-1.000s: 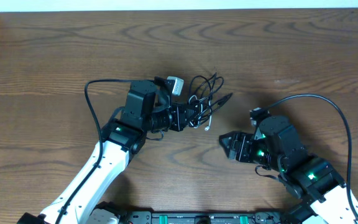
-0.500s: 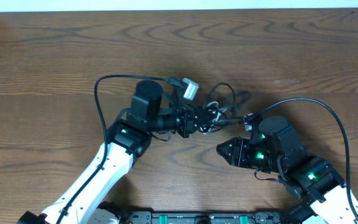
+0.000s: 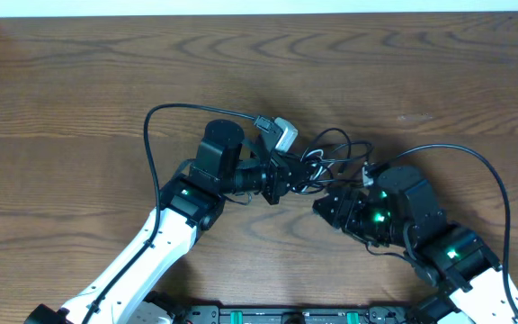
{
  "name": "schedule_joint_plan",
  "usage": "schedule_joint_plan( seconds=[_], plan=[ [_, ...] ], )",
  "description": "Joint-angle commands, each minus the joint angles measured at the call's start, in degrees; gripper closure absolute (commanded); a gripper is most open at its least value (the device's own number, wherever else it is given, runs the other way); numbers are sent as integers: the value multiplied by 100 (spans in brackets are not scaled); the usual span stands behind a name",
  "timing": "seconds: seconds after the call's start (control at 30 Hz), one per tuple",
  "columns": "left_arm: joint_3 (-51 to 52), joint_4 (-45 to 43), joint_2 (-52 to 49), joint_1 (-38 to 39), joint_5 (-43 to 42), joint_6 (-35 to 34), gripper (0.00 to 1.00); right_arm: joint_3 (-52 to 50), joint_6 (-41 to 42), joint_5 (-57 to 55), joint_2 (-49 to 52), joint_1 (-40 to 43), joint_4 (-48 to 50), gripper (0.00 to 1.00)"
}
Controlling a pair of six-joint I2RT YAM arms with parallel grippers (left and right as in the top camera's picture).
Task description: Untangle cables
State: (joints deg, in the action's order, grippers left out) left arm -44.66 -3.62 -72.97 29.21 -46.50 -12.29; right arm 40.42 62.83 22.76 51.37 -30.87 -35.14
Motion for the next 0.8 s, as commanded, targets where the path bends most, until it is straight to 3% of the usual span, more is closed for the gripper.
schedule_joint_plan(
  seconds=[0.0,0.13,0.3,0.5,0.63,0.77],
  plan=[
    [-120,-33,0,2,96,433,92,39,291,-354,0,114,2,50],
    [-120,-39,0,2,52,437,92,39,1252,-299,105,142,-2,55],
    [-120,-61,0,2,50,439,92,39,2518,229,505,142,28,55],
    [-120,-57,0,2,79,778,92,39,2651,382,866,363,472,62],
    [-120,-15,0,2,608,837,92,39,2629,374,616,568,409,46],
    [-120,-7,0,2,820,1246,92,39,2653,289,308,619,417,43]
  ],
)
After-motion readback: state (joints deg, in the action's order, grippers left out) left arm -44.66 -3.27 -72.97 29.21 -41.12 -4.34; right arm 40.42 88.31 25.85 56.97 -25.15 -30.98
